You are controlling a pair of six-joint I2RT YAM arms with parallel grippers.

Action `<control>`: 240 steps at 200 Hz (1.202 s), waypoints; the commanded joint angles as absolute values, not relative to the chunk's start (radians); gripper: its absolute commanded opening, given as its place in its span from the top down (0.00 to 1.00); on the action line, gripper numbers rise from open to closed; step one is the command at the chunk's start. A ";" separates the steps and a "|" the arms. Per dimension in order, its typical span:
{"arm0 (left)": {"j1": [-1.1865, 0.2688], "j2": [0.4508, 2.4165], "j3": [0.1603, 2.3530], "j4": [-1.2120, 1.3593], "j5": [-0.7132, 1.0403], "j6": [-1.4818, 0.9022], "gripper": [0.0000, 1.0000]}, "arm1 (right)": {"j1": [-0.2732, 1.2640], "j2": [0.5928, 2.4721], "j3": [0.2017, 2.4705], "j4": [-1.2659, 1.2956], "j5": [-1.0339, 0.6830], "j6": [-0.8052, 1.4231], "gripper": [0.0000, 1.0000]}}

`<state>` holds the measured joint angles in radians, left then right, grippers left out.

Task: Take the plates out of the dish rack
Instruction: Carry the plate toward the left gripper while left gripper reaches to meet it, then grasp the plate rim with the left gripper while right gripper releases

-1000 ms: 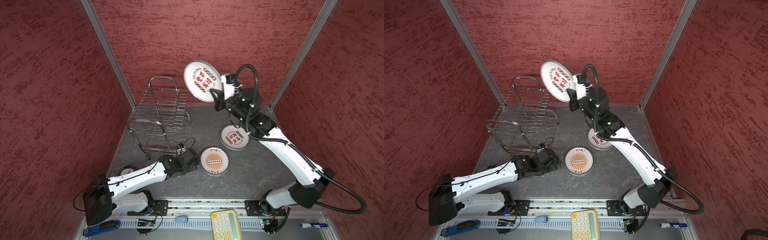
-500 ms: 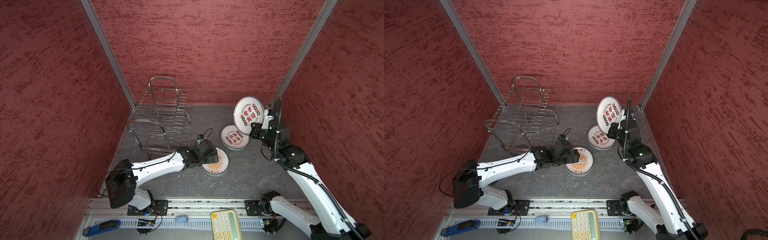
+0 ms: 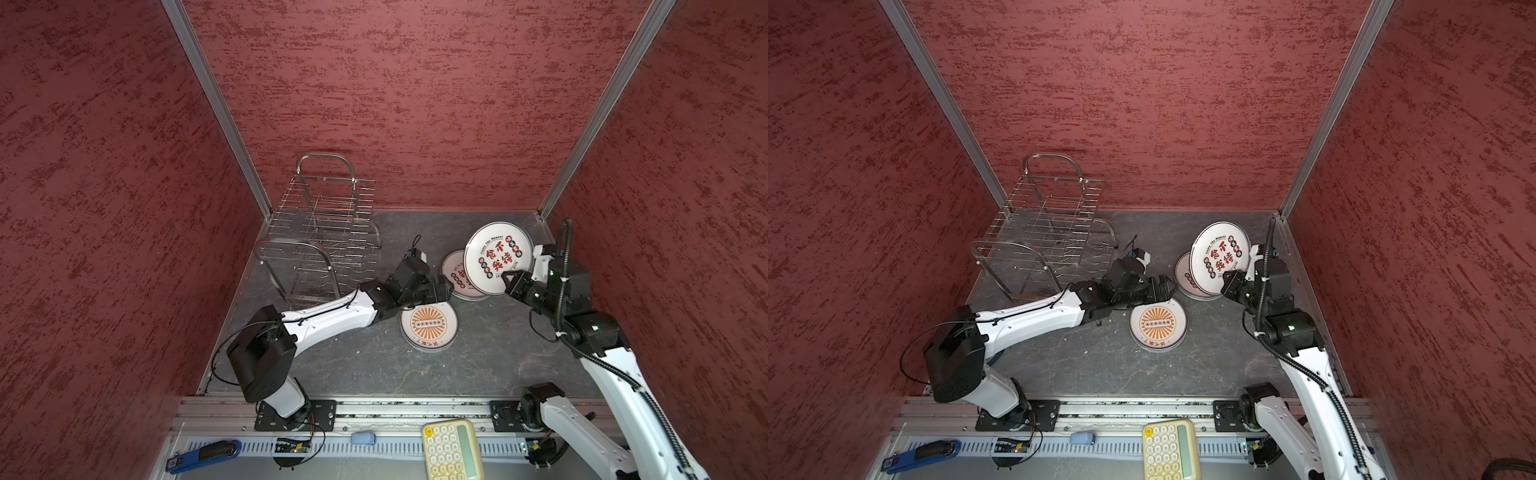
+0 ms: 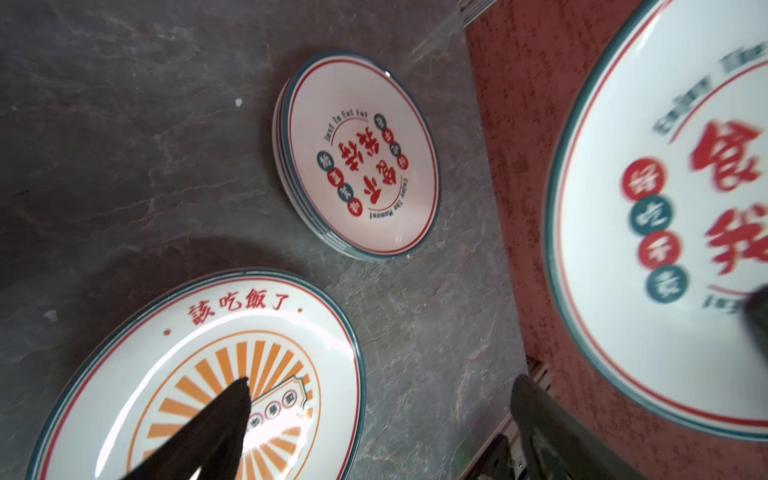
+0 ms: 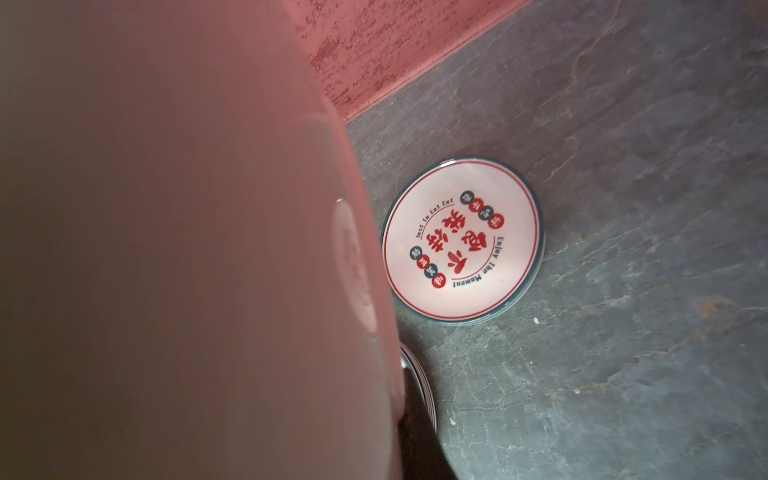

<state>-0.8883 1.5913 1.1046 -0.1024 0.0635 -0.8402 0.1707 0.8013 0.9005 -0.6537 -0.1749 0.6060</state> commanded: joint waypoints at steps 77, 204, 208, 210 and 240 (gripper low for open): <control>-0.832 1.585 1.043 0.159 0.225 -0.851 0.25 | 0.068 0.840 0.706 -0.237 -0.639 0.813 1.00; -0.811 1.694 1.079 0.323 0.344 -0.920 0.79 | 0.008 0.875 0.564 0.058 -0.845 0.969 1.00; -0.811 1.694 1.079 0.325 0.345 -0.922 0.80 | 0.007 0.877 0.563 0.061 -0.848 0.969 1.00; -0.811 1.695 1.079 0.325 0.345 -0.922 0.81 | 0.007 0.878 0.562 0.062 -0.848 0.969 1.00; -0.812 1.706 1.086 0.320 0.350 -0.929 0.94 | 0.000 0.887 0.549 0.078 -0.859 0.968 0.79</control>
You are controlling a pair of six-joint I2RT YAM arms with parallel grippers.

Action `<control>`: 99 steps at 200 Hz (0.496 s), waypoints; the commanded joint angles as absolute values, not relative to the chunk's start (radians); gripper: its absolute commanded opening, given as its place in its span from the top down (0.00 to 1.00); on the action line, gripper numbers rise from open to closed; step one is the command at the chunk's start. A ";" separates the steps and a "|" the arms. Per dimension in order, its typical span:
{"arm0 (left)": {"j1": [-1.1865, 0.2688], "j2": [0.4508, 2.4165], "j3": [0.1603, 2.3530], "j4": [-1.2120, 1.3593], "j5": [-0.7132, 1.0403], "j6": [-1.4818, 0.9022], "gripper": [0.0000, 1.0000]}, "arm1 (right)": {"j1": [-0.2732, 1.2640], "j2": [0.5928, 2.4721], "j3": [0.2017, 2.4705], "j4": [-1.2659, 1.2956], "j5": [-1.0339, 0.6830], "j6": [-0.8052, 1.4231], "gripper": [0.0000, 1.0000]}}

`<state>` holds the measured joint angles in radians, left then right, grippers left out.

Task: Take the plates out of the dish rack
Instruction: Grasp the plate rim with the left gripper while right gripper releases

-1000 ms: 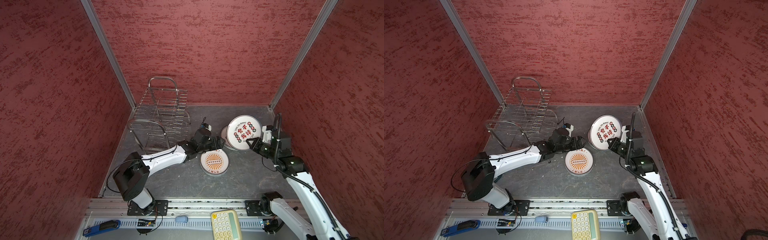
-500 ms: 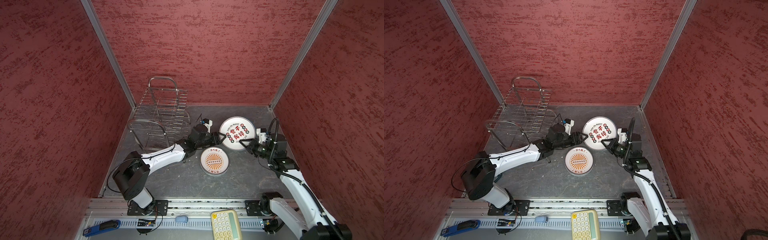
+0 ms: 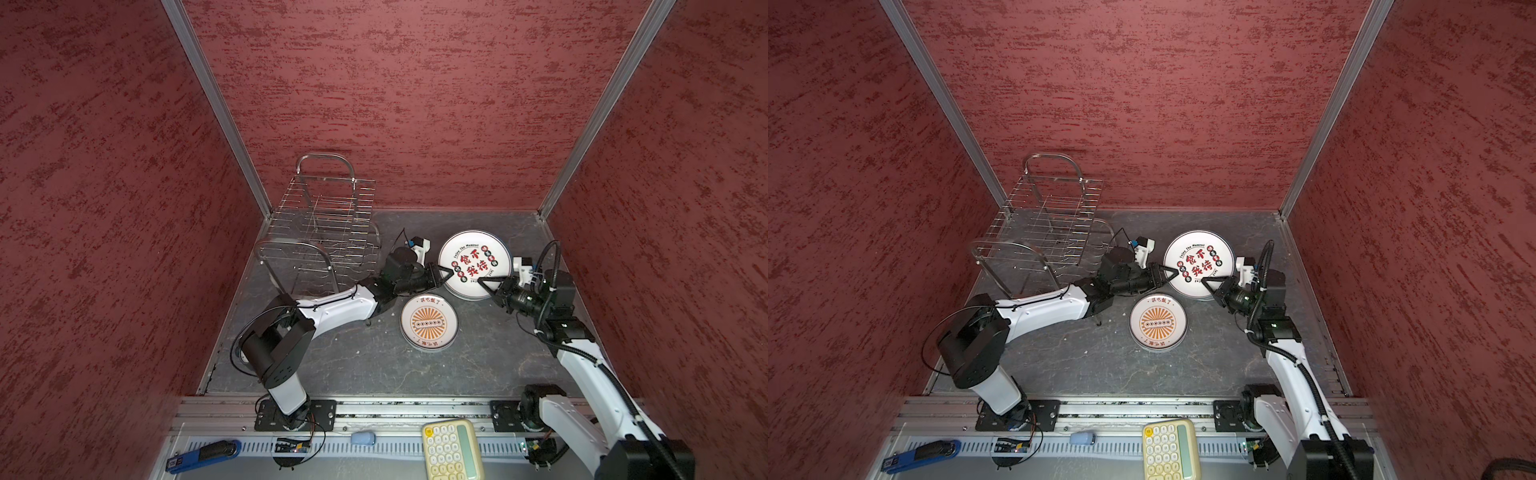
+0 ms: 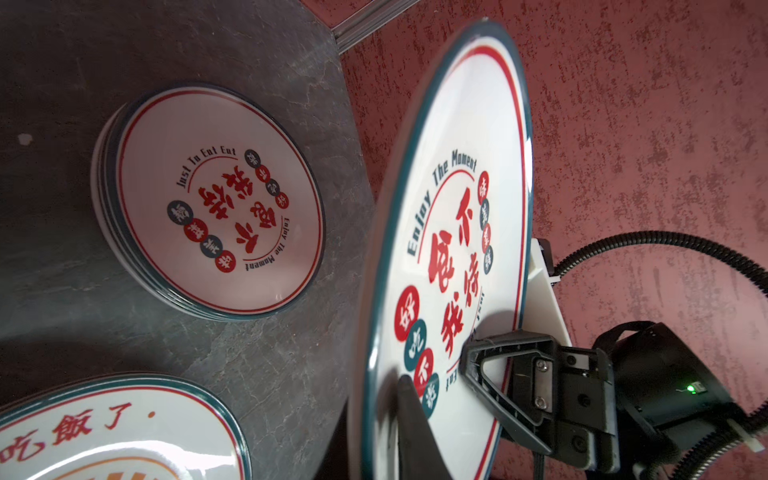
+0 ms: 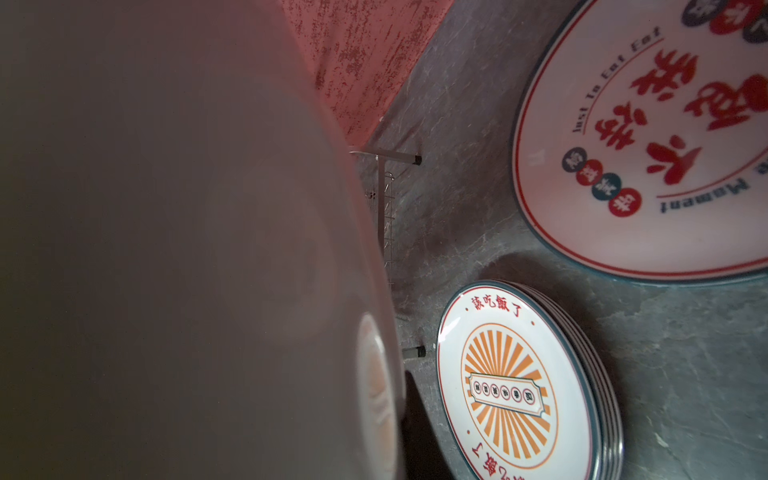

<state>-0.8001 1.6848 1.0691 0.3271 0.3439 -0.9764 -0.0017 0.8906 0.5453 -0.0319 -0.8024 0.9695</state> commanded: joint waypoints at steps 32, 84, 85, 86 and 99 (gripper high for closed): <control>-0.811 1.717 1.085 0.312 0.347 -0.944 1.00 | -0.011 0.900 0.545 0.072 -0.863 0.956 0.59; -0.811 1.722 1.122 0.209 0.293 -0.946 1.00 | -0.029 0.894 0.683 -0.372 -0.523 0.686 0.03; -0.811 1.723 1.124 0.208 0.292 -0.946 1.00 | -0.030 0.893 0.688 -0.383 -0.509 0.677 0.02; -0.811 1.724 1.125 0.205 0.290 -0.946 1.00 | -0.030 0.894 0.693 -0.398 -0.496 0.670 0.02; -0.818 1.734 1.151 0.152 0.257 -0.950 1.00 | -0.035 0.896 0.744 -0.528 -0.319 0.605 0.01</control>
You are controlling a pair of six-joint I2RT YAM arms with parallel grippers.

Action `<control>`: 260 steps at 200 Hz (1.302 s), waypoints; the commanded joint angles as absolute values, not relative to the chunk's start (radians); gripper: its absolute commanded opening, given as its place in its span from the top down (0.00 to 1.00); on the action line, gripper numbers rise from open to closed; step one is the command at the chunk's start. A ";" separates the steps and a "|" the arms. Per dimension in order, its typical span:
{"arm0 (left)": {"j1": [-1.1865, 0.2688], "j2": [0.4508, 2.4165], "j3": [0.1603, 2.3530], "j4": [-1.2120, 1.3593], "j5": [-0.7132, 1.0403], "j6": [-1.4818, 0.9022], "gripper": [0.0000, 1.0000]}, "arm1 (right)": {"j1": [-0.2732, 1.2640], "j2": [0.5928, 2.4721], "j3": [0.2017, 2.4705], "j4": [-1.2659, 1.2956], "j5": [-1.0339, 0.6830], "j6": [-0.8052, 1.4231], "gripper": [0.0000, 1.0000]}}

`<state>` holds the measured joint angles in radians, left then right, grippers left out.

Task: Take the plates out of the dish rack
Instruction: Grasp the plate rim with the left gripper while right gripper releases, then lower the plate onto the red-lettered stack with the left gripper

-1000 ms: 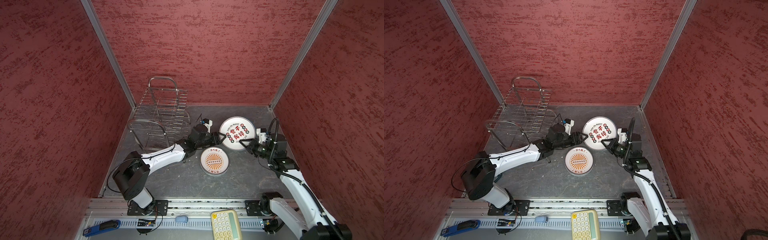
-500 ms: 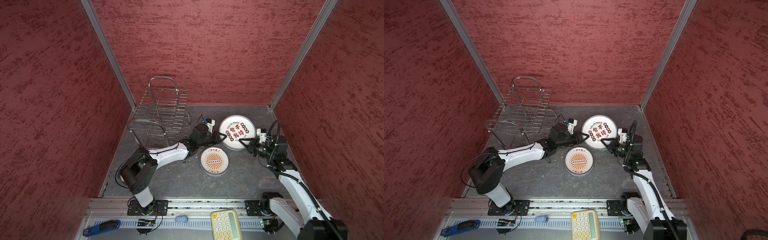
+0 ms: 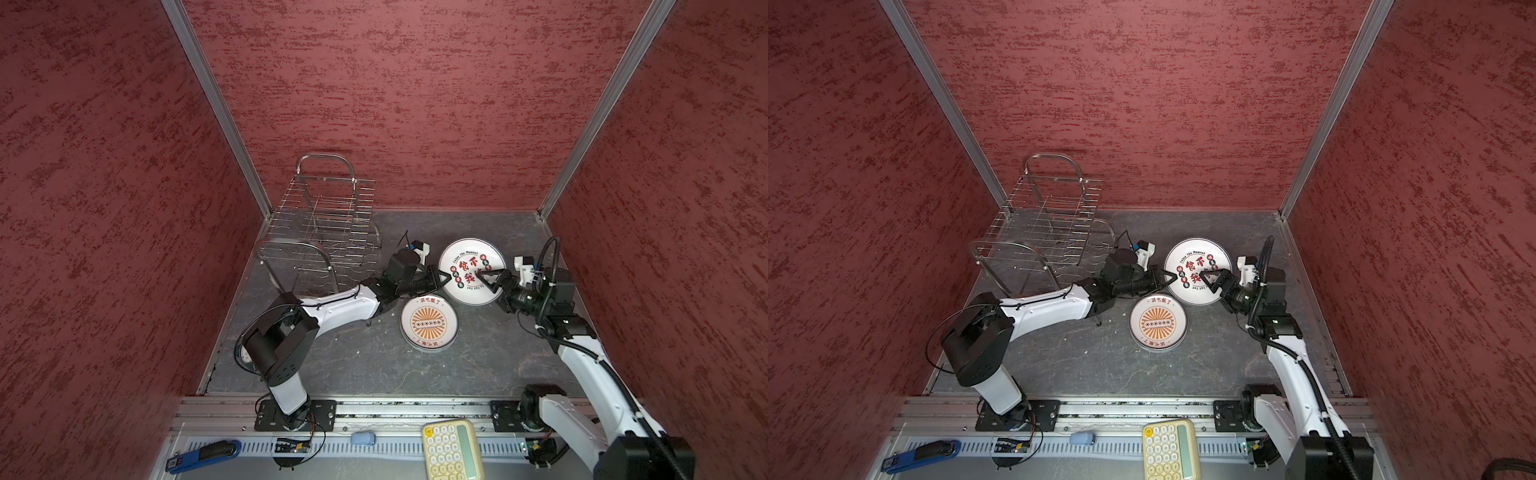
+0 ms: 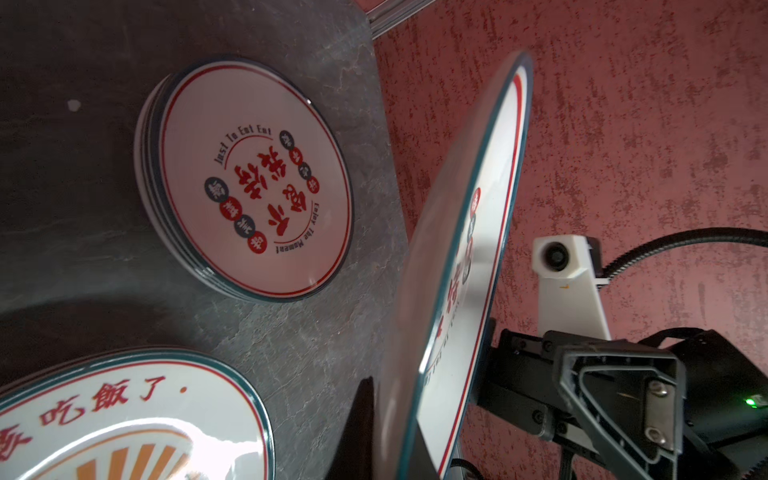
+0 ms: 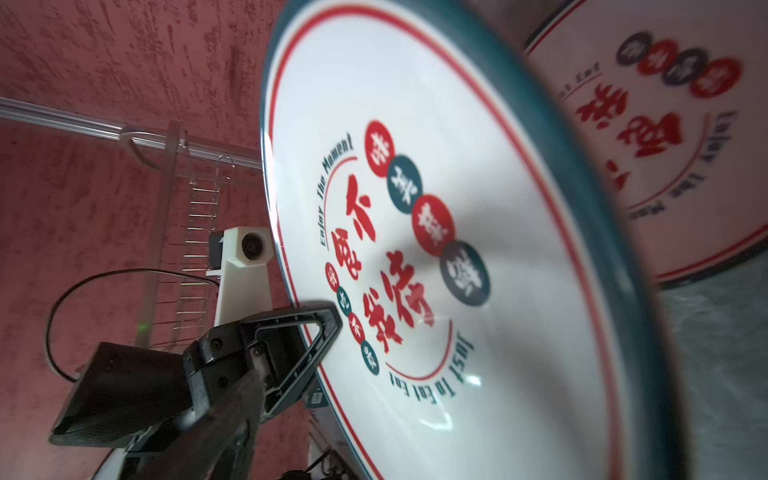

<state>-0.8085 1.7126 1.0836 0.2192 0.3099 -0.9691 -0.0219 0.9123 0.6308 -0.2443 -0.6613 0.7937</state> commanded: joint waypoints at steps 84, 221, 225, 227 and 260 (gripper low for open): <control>-0.844 1.918 1.418 -0.083 0.105 -0.979 1.00 | -0.052 0.915 0.784 -0.623 0.030 0.534 0.01; -0.785 2.157 1.665 -0.210 0.174 -0.989 1.00 | -0.072 0.863 0.763 -0.627 0.039 0.482 0.01; -0.784 2.158 1.667 -0.213 0.175 -0.991 1.00 | -0.072 0.863 0.762 -0.627 0.035 0.482 0.01; -0.784 2.157 1.667 -0.215 0.174 -0.990 1.00 | -0.072 0.863 0.764 -0.627 0.035 0.482 0.01; -0.782 2.159 1.675 -0.249 0.180 -0.990 0.93 | -0.074 0.856 0.771 -0.641 -0.002 0.478 0.01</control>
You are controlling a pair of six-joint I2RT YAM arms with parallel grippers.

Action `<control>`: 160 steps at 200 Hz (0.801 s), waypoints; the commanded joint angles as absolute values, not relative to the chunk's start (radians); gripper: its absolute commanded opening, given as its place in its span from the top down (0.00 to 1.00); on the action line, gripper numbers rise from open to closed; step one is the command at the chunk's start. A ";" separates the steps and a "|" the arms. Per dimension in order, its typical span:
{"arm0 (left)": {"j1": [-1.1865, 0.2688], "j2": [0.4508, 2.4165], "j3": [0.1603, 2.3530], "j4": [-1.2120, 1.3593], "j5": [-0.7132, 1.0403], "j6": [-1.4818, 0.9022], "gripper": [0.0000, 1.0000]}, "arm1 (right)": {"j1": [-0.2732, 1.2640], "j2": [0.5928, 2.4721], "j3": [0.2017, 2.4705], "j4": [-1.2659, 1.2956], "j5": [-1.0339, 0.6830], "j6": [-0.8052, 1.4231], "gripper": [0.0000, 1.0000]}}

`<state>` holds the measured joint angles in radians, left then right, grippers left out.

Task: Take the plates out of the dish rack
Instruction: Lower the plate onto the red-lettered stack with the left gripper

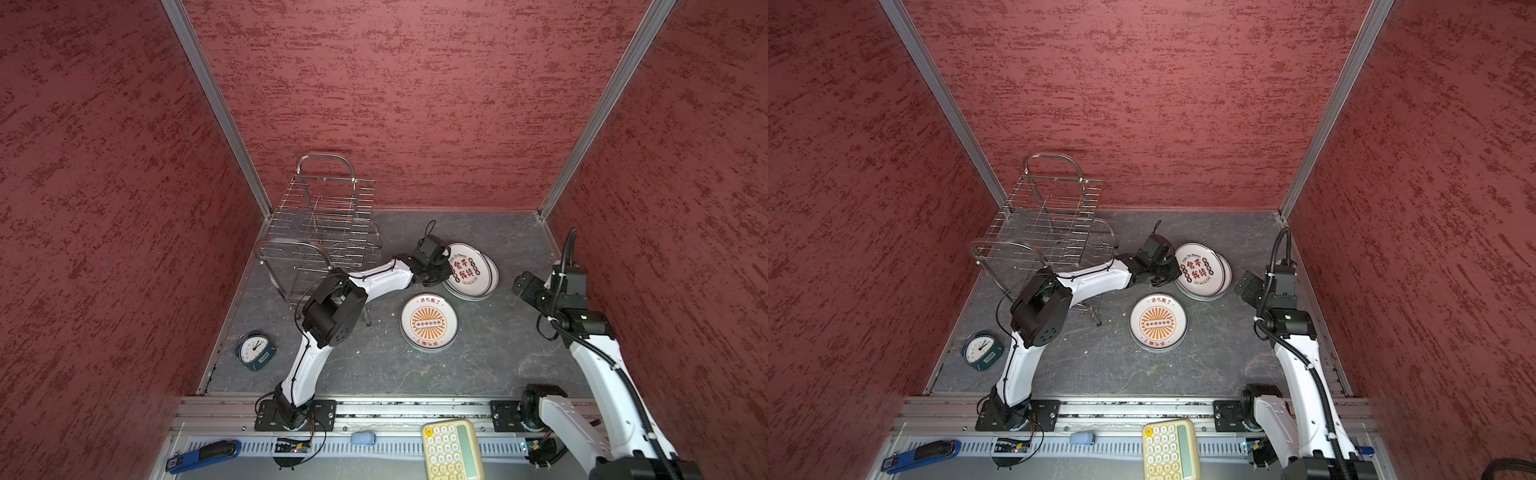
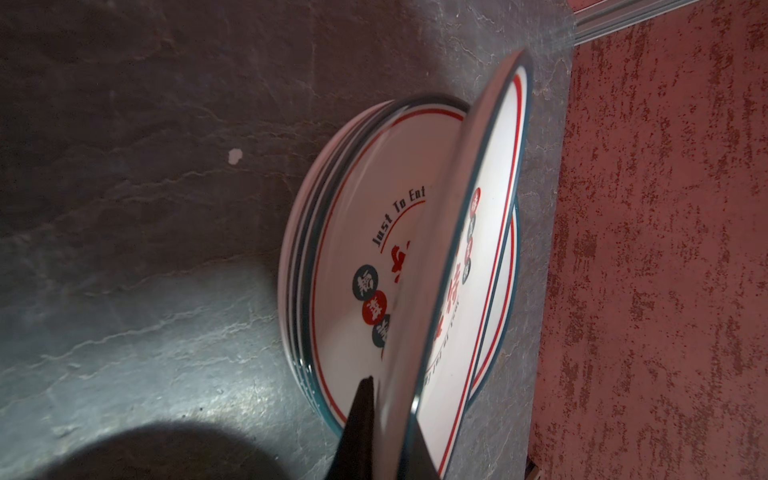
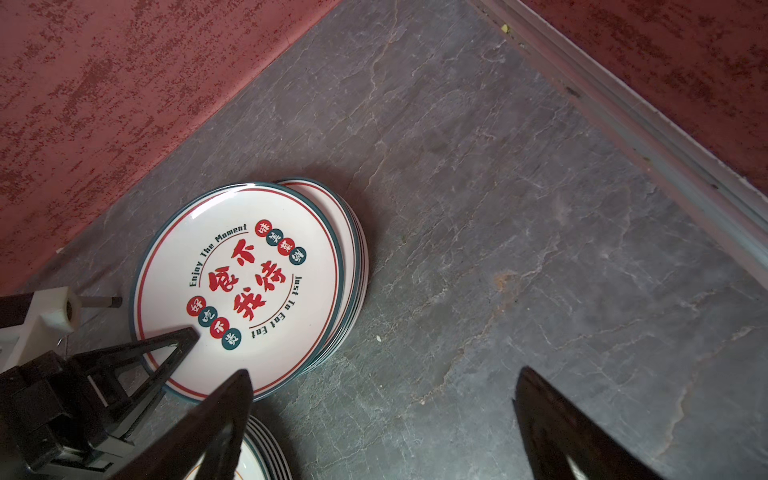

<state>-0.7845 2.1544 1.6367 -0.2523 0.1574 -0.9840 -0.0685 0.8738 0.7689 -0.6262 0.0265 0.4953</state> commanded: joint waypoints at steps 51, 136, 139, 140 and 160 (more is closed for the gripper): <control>-0.783 2.188 1.721 -0.326 0.181 -0.983 0.84 | -0.074 0.843 0.789 -0.660 -0.071 0.459 0.01; -0.795 2.248 1.837 -0.498 0.137 -0.962 0.64 | -0.075 0.816 0.812 -0.709 -0.112 0.437 0.01; -0.794 2.251 1.839 -0.504 0.135 -0.960 0.63 | -0.074 0.815 0.812 -0.709 -0.111 0.436 0.01; -0.794 2.251 1.841 -0.506 0.134 -0.959 0.62 | -0.074 0.814 0.812 -0.709 -0.111 0.435 0.01; -0.799 2.258 1.858 -0.525 0.118 -0.953 0.56 | -0.075 0.809 0.811 -0.707 -0.115 0.427 0.01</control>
